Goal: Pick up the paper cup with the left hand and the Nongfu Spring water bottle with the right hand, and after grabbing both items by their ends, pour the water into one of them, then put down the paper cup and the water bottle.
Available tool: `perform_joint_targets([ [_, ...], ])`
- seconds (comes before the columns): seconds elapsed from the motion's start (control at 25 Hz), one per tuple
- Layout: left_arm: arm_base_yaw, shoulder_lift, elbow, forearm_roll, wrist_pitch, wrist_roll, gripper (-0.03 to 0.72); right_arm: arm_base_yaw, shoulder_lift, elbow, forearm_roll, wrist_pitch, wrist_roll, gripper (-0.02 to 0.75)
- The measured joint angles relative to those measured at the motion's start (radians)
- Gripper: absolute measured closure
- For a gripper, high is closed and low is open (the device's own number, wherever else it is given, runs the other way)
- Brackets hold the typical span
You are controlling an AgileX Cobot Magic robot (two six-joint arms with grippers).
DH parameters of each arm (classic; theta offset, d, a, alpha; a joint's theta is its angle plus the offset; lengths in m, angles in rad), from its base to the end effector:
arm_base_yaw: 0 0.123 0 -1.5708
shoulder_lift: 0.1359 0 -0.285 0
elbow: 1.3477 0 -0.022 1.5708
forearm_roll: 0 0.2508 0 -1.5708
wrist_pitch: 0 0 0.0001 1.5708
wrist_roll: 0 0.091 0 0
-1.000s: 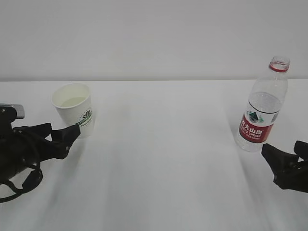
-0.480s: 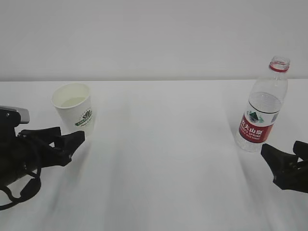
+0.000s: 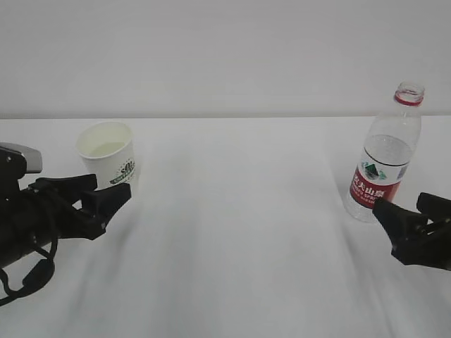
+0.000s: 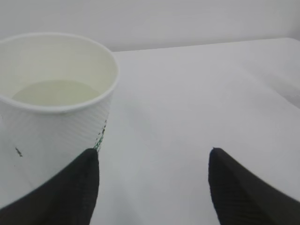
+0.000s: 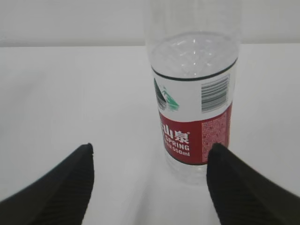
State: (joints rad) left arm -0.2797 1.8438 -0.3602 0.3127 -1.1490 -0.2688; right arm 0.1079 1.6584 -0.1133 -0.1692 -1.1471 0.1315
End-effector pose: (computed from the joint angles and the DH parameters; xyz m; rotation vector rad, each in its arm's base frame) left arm 0.2455 -0.0971 0.1182 0.3337 1.8317 -0.5519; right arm 0.1961 0.0353 0.1261 -0.1496 1.8856 0.2610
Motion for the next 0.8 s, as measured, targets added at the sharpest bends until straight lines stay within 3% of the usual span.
perform_joint_targets([
  [0.8, 0.0, -0.056, 0.002, -0.071, 0.0, -0.002, 0.157, 0.0, 0.0, -0.066, -0.005, 0.0, 0.026, 0.181],
])
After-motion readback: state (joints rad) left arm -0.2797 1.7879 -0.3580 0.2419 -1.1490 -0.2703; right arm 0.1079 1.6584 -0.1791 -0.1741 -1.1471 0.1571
